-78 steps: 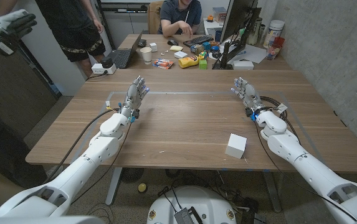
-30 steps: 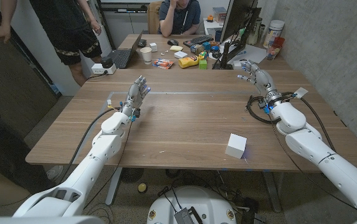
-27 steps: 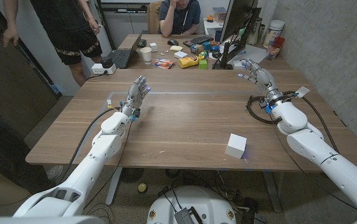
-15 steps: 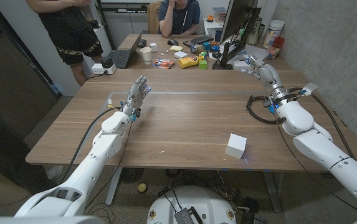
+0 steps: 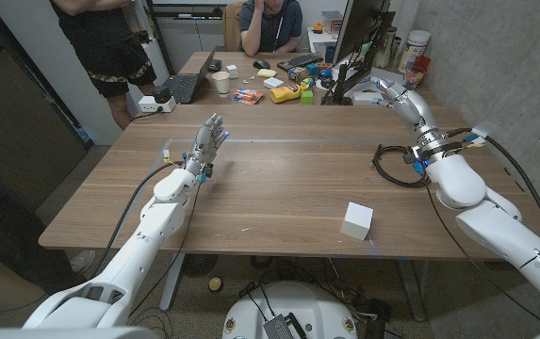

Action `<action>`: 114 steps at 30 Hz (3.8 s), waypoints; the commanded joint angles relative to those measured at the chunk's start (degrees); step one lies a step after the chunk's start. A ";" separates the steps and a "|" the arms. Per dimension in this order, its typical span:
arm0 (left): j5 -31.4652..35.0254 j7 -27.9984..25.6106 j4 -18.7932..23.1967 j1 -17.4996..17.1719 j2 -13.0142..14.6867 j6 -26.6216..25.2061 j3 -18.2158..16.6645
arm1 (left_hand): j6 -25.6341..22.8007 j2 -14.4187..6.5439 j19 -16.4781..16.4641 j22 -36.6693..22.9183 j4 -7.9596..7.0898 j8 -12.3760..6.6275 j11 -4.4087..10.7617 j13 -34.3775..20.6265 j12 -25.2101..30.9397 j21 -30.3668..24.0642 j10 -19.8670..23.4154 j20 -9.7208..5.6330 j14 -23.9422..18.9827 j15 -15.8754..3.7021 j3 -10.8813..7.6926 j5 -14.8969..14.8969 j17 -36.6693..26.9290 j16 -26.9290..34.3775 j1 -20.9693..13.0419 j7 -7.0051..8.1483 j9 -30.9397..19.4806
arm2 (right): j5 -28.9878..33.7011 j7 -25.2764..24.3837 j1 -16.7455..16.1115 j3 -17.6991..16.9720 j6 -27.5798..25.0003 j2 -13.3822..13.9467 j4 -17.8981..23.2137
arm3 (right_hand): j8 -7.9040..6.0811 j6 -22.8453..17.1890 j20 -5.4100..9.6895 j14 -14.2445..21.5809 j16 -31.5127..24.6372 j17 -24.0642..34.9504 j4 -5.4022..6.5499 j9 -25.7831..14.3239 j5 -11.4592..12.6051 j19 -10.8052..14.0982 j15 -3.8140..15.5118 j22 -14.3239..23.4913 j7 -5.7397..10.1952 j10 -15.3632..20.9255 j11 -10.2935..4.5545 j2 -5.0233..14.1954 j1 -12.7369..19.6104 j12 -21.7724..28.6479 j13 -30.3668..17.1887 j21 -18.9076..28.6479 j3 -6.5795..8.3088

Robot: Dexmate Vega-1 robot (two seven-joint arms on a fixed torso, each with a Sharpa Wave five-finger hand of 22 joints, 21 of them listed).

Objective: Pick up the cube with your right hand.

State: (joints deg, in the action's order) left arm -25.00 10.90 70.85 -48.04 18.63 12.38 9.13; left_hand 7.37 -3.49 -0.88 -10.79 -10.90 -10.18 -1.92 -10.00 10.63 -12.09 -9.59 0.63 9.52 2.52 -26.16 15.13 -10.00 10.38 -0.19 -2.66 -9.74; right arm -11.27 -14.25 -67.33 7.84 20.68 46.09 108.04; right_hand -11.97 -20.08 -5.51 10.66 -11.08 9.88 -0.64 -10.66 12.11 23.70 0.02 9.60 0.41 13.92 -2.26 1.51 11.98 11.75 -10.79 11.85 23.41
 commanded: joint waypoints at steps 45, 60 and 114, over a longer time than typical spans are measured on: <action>1.43 2.20 -2.64 2.54 -0.73 -0.35 0.74 | 0.17 -6.52 0.08 -0.12 -0.02 -0.25 0.14 -0.18 0.19 -0.26 -0.70 0.37 1.75 0.05 0.20 0.31 -0.26 0.27 0.00 0.04 -0.29 | 43.14 -9.18 -26.02 -13.70 -16.57 -12.73 27.35 | -0.05 -1.46 0.21 1.33 0.19 0.00 -1.50 -0.14 0.28 1.11 0.40 0.07 -0.10 1.03 -0.13 1.49 1.76 -0.35 -0.18 -0.53 0.77; 2.03 3.33 -4.68 4.13 -1.33 -0.24 0.99 | 0.21 -6.52 0.11 -0.12 -0.03 -0.23 0.09 -0.17 0.23 -0.25 -0.65 0.35 1.76 0.06 0.26 0.33 -0.26 0.28 0.01 0.07 -0.30 | 58.05 -10.33 -30.85 -9.76 -28.51 -15.82 33.57 | 0.52 -0.90 -2.05 2.61 -0.11 0.15 -2.70 -0.21 -0.09 4.52 -0.75 0.08 0.57 1.37 0.53 -0.32 1.59 -0.39 -0.24 0.19 -0.44; 2.73 4.65 -5.84 4.53 -2.07 -0.19 0.19 | 0.16 -6.60 0.10 -0.14 -0.10 -0.24 0.00 -0.17 0.28 -0.29 -0.60 0.41 1.81 0.09 0.52 0.40 -0.27 0.28 0.11 0.11 -0.30 | 86.72 25.62 -25.90 3.23 -51.68 -14.56 41.05 | 0.88 2.58 -6.52 3.36 -0.27 0.36 -8.59 -0.31 0.12 11.29 -3.56 -0.07 9.90 -2.11 -0.89 -3.81 8.87 -0.66 -0.42 -0.28 -0.74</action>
State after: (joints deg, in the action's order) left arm -22.29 15.39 64.60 -43.38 16.53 12.19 9.48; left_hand 7.37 -3.49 -0.88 -10.78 -10.90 -10.18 -1.92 -9.99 10.63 -12.08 -9.58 0.63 9.51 2.52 -25.81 15.13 -9.98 10.38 -0.19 -2.66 -9.73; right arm 72.78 2.17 -95.11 9.76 -28.88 31.48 148.83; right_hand -10.73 -16.99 -12.07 13.54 -11.08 10.00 -8.78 -10.79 12.10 34.36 -3.26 9.33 10.05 11.64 -3.27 -2.34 20.35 10.64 -11.06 11.52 22.54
